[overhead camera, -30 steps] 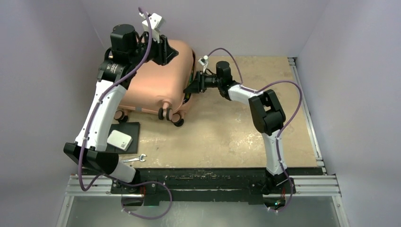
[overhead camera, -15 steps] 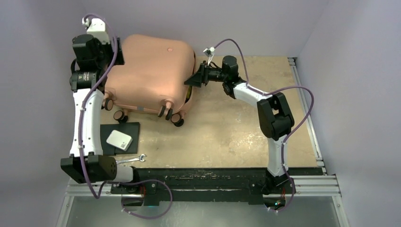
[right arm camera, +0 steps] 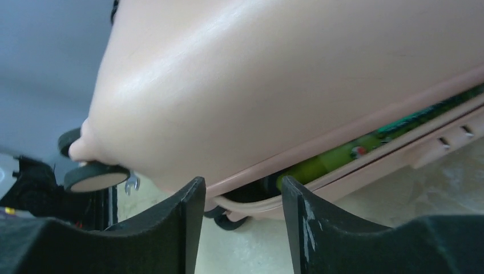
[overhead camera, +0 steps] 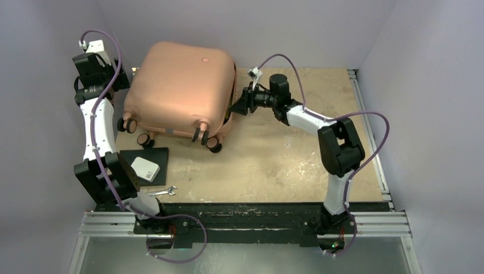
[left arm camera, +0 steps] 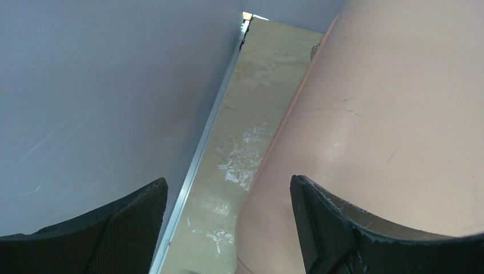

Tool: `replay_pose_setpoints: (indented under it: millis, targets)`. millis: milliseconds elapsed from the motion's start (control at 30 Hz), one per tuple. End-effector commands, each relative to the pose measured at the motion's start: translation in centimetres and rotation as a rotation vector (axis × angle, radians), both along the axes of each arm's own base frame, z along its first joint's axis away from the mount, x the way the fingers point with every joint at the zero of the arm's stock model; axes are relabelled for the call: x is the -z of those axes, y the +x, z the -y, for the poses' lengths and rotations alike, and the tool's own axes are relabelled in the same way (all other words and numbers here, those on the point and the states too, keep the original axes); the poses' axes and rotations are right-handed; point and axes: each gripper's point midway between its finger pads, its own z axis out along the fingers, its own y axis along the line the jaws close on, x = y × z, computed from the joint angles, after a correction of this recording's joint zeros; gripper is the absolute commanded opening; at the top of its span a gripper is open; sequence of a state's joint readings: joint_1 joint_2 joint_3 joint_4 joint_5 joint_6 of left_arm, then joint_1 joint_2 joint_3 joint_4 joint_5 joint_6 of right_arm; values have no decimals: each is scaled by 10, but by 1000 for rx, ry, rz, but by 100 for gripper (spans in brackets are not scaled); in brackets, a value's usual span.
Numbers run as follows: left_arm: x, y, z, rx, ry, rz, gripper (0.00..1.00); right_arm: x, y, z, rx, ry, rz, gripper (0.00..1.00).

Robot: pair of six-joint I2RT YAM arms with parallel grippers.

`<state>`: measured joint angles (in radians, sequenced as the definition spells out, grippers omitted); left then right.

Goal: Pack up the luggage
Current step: Move the luggage to the center of the board.

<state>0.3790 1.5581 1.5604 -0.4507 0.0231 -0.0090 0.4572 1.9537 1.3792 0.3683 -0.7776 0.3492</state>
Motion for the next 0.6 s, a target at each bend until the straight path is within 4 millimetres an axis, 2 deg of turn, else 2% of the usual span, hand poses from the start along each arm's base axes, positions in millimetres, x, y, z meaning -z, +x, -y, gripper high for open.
replay_pose_setpoints:
  millis: [0,67,133,233,300,467,567]
  targets:
    - [-4,14,-11,-14,2,56,78,-43,-52,-11,-170,11,218,59]
    - [6,16,-19,-19,-10,38,78,-53,-82,-18,-255,-16,350,64]
    - [19,18,-24,-15,-20,8,78,-63,-108,-27,-302,-78,564,71]
    - [42,21,-28,-4,-54,-36,78,-83,-135,-37,-292,-202,925,78]
    - [56,22,-27,14,-87,-59,78,-84,-135,-40,-280,-297,1050,97]
    - [83,27,-14,74,-165,-100,78,-90,-116,-39,-274,-479,1302,99]
    - [97,27,-7,95,-217,-134,78,-78,-113,-42,-323,-618,1443,99]
